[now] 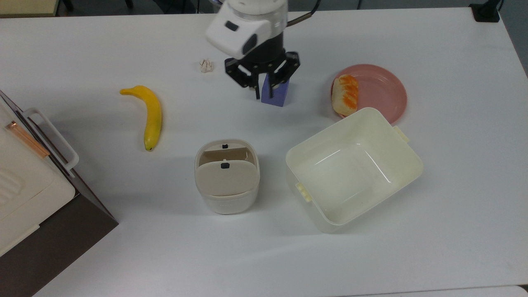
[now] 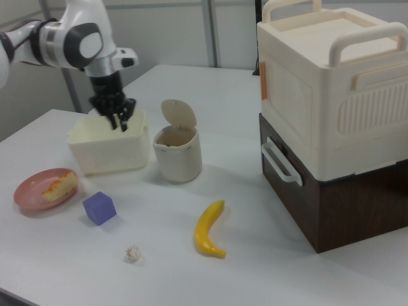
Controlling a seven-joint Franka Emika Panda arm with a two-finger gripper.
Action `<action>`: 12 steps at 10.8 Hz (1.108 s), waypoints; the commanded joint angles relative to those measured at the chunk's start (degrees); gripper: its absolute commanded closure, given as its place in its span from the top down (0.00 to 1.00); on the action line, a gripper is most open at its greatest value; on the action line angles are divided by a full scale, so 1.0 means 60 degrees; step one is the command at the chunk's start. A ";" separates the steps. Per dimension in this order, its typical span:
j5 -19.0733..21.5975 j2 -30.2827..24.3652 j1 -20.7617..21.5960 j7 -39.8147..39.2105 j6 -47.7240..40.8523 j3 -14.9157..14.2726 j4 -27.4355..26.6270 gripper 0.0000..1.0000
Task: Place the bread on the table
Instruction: 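Move the gripper to the orange bread on the pink plate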
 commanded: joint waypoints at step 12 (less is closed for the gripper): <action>-0.0906 0.1614 0.3942 0.3819 0.1213 -0.0157 -0.1239 1.00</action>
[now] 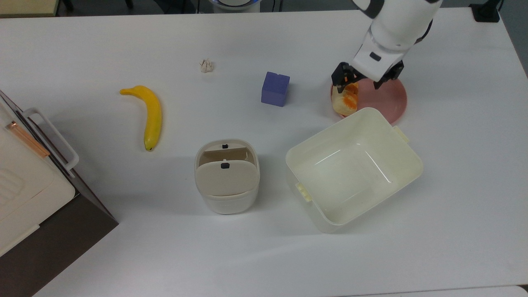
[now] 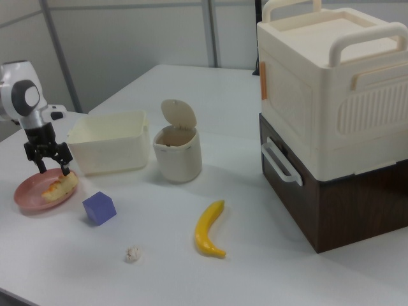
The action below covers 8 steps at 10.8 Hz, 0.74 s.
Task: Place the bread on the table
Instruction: 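Move the gripper to the orange bread on the pink plate, then close the gripper on the orange bread slice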
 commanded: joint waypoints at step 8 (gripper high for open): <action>-0.1285 0.0694 0.0507 0.0140 0.0188 -0.0164 -0.0066 0.26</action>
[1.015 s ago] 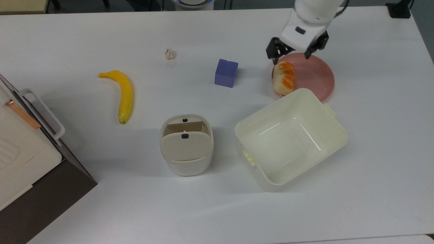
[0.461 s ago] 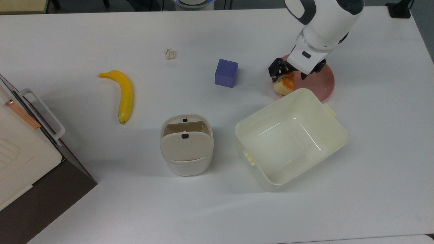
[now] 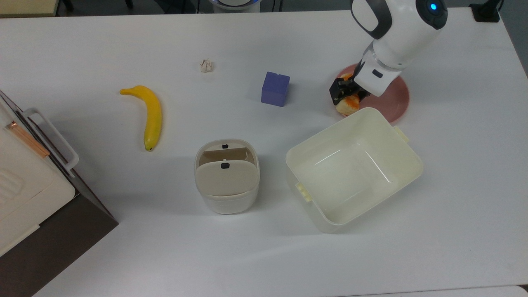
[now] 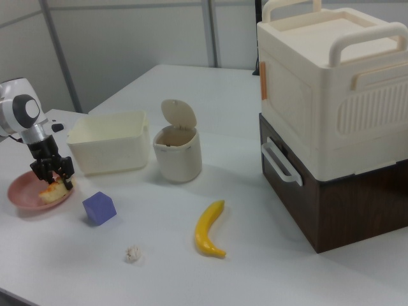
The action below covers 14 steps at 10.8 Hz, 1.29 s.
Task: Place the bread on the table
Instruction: 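Close the gripper on the orange bread slice, then carry the bread off the plate and lower it onto the table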
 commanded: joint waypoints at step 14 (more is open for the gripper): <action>0.0098 -0.1233 -0.3747 -0.2959 -0.1044 -0.0138 -0.0066 1.00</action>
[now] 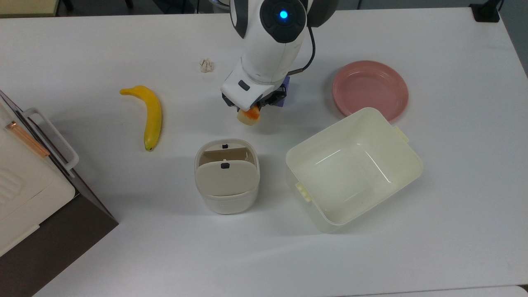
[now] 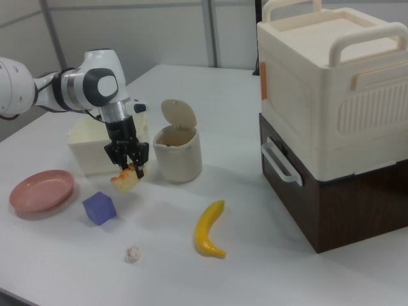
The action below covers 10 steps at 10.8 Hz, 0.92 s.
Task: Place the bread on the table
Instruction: 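Carry the bread off the plate and lower it onto the table, then open the gripper and lift it away from the bread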
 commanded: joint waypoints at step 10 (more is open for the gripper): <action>0.0841 -0.2338 -0.2496 0.0162 -0.1565 0.0595 0.0406 1.00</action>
